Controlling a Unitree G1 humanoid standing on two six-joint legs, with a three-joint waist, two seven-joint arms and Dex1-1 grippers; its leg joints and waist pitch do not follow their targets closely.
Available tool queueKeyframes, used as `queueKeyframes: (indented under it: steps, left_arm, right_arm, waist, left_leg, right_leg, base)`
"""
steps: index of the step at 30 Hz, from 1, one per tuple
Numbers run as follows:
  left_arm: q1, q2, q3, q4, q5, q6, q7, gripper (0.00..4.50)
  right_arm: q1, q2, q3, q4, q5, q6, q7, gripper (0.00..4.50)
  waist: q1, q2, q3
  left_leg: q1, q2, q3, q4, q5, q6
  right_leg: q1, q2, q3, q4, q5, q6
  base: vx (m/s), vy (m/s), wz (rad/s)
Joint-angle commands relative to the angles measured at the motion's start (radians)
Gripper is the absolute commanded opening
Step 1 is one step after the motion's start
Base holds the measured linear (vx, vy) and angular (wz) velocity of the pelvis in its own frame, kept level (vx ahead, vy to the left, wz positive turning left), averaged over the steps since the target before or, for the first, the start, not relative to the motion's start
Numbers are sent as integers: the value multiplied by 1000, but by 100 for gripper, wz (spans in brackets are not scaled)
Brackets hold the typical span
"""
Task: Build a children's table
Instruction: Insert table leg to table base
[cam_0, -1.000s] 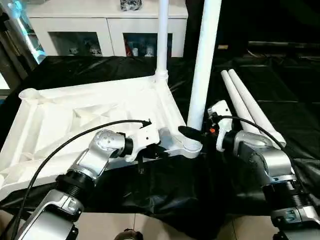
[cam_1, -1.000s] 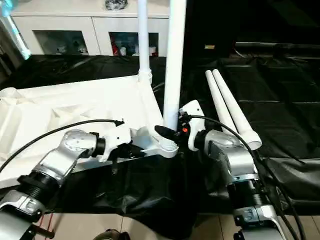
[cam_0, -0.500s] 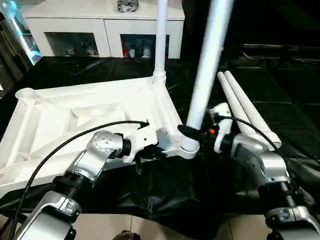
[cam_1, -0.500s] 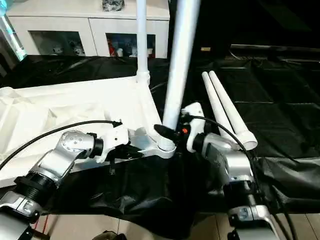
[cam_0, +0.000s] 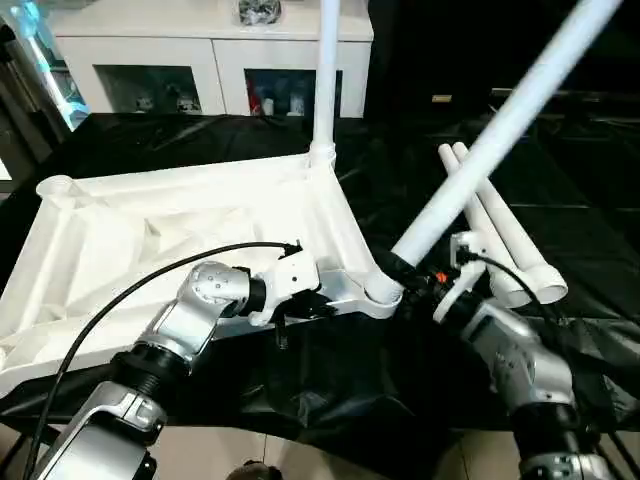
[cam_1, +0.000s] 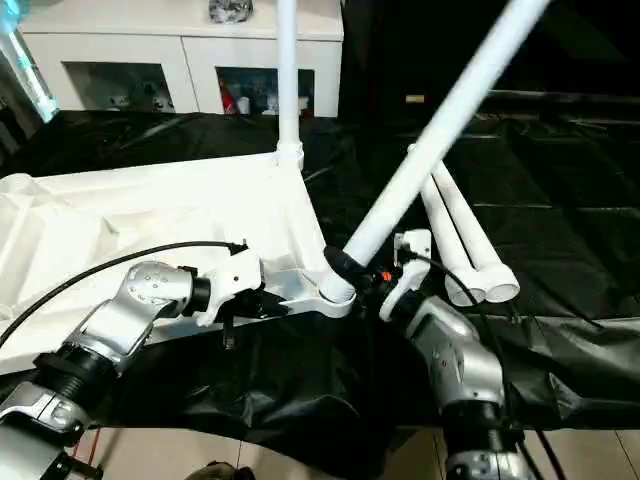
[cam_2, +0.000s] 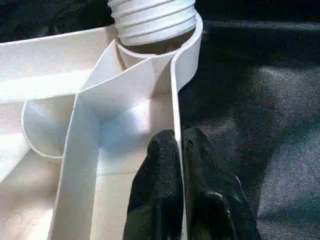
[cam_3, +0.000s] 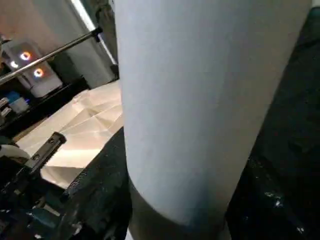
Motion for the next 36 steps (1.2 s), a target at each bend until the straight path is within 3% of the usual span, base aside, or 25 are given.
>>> queueKeyframes:
  steps: [1, 4, 7, 9, 14, 15, 20, 25, 31, 36]
  left_arm:
    - [-38, -11, 33, -3, -13, -37, 52, 0]
    - [-39, -12, 34, -2, -12, -36, 53, 0]
    - [-38, -8, 33, -1, -10, -38, 49, 0]
    - [-37, -7, 33, -2, -9, -39, 48, 0]
    - [-36, -5, 29, -1, -3, -43, 43, 0]
    - [-37, -6, 29, 1, -2, -43, 44, 0]
    - [-43, -7, 25, 9, 0, -44, 37, 0]
    - [-51, -5, 21, 18, 3, -47, 29, 0]
    - [-57, -4, 21, 28, 5, -53, 28, 0]
    - [-66, -4, 17, 39, 7, -66, 23, 0]
  right_arm:
    - [49, -4, 3, 41, -44, -11, -15, 194]
    - [62, -3, 7, 42, -53, -43, -15, 194]
    - [64, -31, 57, 18, -115, -80, -33, 194]
    - [62, -37, 68, 12, -125, -79, -35, 194]
    - [52, -73, 162, -11, -197, -65, -8, 194]
    - [49, -78, 171, -8, -204, -62, -5, 194]
    - [22, -92, 204, 52, -231, -72, 22, 194]
    - [-20, -106, 243, 157, -268, -113, 65, 194]
    - [-72, -107, 267, 313, -300, -193, 110, 194]
    - [-119, -92, 268, 485, -318, -294, 168, 193]
  waist:
    - [-8, -4, -54]
    - [-9, -6, -52]
    - [-11, -9, -52]
    - [-12, -9, -51]
    - [-12, -11, -51]
    - [-13, -17, -51]
    - [-14, -14, -49]
    - [-25, -17, -41]
    - [-39, -18, -41]
    - [-48, -19, -38]
  left_leg:
    - [57, 71, -49, -89, -401, -64]
    - [61, 72, -50, -91, -425, -69]
    - [56, 72, -50, -96, -414, -70]
    - [58, 71, -50, -96, -420, -69]
    - [56, 72, -50, -94, -410, -61]
    - [55, 71, -48, -94, -402, -55]
    - [53, 70, -49, -93, -409, -52]
    - [61, 71, -62, -96, -515, -86]
    - [71, 71, -64, -101, -589, -105]
    - [80, 69, -73, -98, -669, -112]
  right_leg:
    - [-4, -72, 42, -103, -337, -178]
    - [-9, -72, 43, -107, -353, -170]
    - [-6, -69, 41, -105, -332, -166]
    - [-7, -70, 42, -107, -344, -165]
    - [-6, -71, 45, -109, -352, -162]
    - [-5, -69, 44, -108, -336, -166]
    - [-5, -71, 44, -109, -359, -167]
    - [-11, -77, 43, -123, -509, -137]
    - [-18, -71, 39, -124, -481, -150]
    - [-25, -75, 36, -137, -563, -133]
  base:
    - [0, 0, 0]
    - [0, 0, 0]
    - [0, 0, 0]
    - [0, 0, 0]
    - [0, 0, 0]
    - [0, 0, 0]
    - [0, 0, 0]
    - [0, 0, 0]
    - [0, 0, 0]
    - [0, 0, 0]
